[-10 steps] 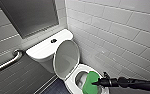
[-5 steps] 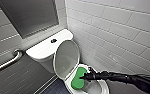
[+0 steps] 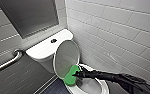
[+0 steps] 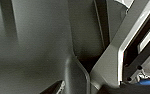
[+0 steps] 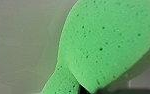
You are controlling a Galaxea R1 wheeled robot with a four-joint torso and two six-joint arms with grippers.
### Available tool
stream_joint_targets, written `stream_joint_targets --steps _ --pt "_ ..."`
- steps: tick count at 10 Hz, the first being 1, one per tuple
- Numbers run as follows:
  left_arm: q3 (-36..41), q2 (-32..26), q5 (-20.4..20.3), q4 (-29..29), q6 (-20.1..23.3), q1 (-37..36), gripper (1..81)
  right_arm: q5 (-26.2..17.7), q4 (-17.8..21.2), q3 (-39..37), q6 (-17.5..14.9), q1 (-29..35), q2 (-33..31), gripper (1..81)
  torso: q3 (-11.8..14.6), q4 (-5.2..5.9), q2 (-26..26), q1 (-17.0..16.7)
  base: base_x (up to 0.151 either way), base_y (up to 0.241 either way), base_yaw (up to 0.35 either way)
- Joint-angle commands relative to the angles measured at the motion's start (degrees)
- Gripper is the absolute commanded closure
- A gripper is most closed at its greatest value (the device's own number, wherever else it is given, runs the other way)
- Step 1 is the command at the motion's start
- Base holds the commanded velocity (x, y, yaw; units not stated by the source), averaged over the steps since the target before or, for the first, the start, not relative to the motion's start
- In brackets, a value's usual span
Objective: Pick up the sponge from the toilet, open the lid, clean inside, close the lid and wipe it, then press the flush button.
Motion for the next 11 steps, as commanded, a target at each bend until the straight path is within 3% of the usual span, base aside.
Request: stream_joint_targets --steps 1,2,7,11 --pt "1.4 -1.3 4.3 -0.1 0.3 0.0 1.0 -0.9 -1.4 -0.5 0.0 3.0 2.9 81.1 0.0 0.0 0.0 0.0 0.0 0.0 0.0" --pt "1.2 -1.1 4.3 0.0 0.3 0.0 1.0 -4.2 -1.5 4.0 0.2 1.3 -0.5 81.1 0.0 0.0 0.0 0.0 0.0 0.0 0.0" --pt "1.1 -1.0 4.3 0.1 0.4 0.0 1.0 -4.6 -1.5 19.3 0.6 -1.2 -14.7 81.1 0.0 0.0 0.0 0.0 0.0 0.0 0.0" --pt "1.1 -1.1 4.3 0.2 0.4 0.0 1.0 -4.3 -1.4 27.2 0.6 -4.4 -25.4 81.1 0.0 0.0 0.0 0.0 0.0 0.0 0.0"
